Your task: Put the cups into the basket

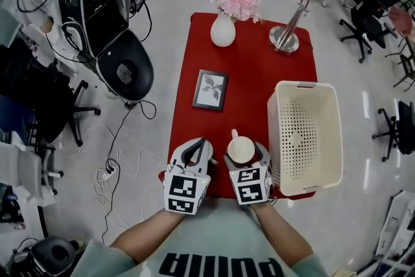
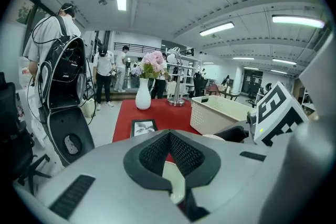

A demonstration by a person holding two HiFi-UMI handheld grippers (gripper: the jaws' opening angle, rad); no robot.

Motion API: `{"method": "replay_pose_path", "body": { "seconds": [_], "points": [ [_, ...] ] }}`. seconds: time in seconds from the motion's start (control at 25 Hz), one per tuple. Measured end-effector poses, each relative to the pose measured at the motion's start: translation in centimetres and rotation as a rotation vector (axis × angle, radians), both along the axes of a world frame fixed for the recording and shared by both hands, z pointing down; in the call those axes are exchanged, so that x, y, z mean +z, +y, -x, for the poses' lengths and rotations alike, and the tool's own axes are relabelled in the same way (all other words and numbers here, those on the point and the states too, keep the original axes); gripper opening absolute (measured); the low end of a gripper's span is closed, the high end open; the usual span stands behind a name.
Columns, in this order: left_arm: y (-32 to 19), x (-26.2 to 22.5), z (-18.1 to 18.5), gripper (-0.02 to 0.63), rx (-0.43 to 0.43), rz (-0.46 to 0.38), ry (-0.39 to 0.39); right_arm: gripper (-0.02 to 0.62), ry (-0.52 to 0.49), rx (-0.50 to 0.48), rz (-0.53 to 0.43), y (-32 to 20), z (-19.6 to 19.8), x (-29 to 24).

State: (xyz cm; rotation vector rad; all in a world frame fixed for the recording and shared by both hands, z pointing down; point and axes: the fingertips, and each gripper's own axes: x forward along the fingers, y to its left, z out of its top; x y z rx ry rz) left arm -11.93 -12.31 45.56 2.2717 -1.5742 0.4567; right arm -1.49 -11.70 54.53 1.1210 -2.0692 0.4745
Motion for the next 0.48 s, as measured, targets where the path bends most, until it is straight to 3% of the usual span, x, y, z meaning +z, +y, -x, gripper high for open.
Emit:
{"method": "replay_pose_path", "body": {
  "seconds": [0.48],
  "points": [
    [0.0,-2.6,-1.0,0.006,0.016,-0.059,0.006,0.383,-0.071,0.021,-0.094,-0.7,-0.6,-8.1]
  ]
}}
